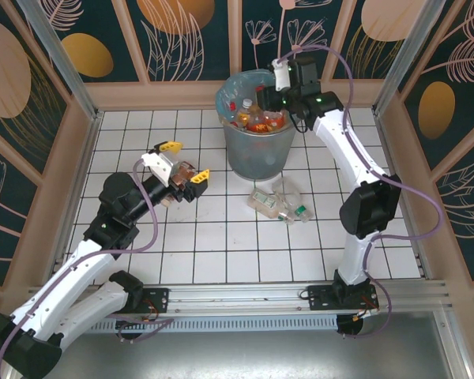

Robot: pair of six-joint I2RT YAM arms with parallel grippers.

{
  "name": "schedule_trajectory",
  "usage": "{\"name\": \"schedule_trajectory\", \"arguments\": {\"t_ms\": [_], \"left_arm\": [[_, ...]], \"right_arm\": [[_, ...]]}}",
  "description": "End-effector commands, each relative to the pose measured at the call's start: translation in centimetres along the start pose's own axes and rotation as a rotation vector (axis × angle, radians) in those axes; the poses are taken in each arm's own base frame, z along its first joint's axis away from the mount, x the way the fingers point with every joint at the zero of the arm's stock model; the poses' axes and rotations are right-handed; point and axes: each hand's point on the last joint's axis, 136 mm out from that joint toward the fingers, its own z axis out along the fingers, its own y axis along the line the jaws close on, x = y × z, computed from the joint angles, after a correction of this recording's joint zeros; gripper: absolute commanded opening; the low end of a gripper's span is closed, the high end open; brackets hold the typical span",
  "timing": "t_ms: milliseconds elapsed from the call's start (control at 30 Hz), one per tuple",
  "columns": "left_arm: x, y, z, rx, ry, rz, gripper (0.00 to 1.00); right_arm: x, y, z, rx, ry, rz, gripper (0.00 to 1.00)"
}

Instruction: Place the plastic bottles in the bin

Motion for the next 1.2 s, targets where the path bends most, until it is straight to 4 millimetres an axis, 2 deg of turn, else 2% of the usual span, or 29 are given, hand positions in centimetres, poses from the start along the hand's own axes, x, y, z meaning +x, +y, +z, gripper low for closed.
{"name": "schedule_trajectory", "arguments": {"t_ms": [0, 133, 233, 367, 400, 467, 533, 633, 700, 767, 833, 1000, 1100, 1133, 1167], "left_arm": [[0.4, 0.2, 0.5, -0.005, 0.042, -0.007, 0.93], [1.9, 0.7, 1.3, -0.018, 0.116, 0.006, 0.92], [3.4, 3.8, 1.8, -0.19, 0.189, -0.027, 0.92], [8.0, 9.2, 2.2, -0.497, 0.421, -0.106, 0.93], [9.7, 9.9, 2.3, -0.535, 0.494, -0.133, 0.93], [11.6, 10.9, 2.9, -0.567, 0.577, -0.199, 0.94], [13.4, 10.8, 3.7, -0.54, 0.627, -0.248, 0.92], [13.4, 8.0, 5.8, -0.341, 0.59, -0.262, 0.85], [12.6, 4.9, 6.4, -0.169, 0.498, -0.222, 0.83], [11.6, 1.6, 6.6, -0.038, 0.436, -0.086, 0.85], [11.7, -1.8, 6.7, 0.064, 0.438, 0.102, 0.89], [15.5, -10.0, 7.2, 0.397, 0.551, 0.446, 0.93], [17.6, -12.5, 7.8, 0.495, 0.578, 0.579, 0.96], [17.0, -12.7, 8.7, 0.495, 0.556, 0.601, 0.96], [17.3, -12.8, 9.3, 0.5, 0.555, 0.618, 0.97]], "right_arm": [[-3.1, 1.8, -3.2, -0.038, -0.077, 0.004, 0.56], [-4.2, 3.4, -7.0, -0.065, -0.172, -0.001, 0.58], [-4.1, 4.1, -10.2, -0.088, -0.264, 0.015, 0.6], [-3.1, 5.6, -14.3, -0.156, -0.41, 0.003, 0.64], [-2.7, 5.9, -14.9, -0.166, -0.428, 0.0, 0.65], [-2.0, 6.3, -15.6, -0.174, -0.433, -0.004, 0.65], [-1.3, 6.6, -16.1, -0.176, -0.416, -0.016, 0.65], [0.2, 6.6, -16.2, -0.151, -0.378, -0.025, 0.65], [1.6, 6.1, -16.3, -0.119, -0.353, -0.022, 0.65], [2.9, 5.4, -16.6, -0.083, -0.336, -0.018, 0.65], [4.0, 4.9, -16.9, -0.054, -0.323, -0.012, 0.65], [5.5, 4.2, -17.9, -0.016, -0.318, -0.001, 0.65], [5.3, 4.0, -19.1, 0.003, -0.351, 0.001, 0.66], [5.1, 3.9, -19.6, 0.009, -0.364, 0.001, 0.66], [4.9, 3.9, -20.0, 0.012, -0.378, 0.0, 0.66]]}}
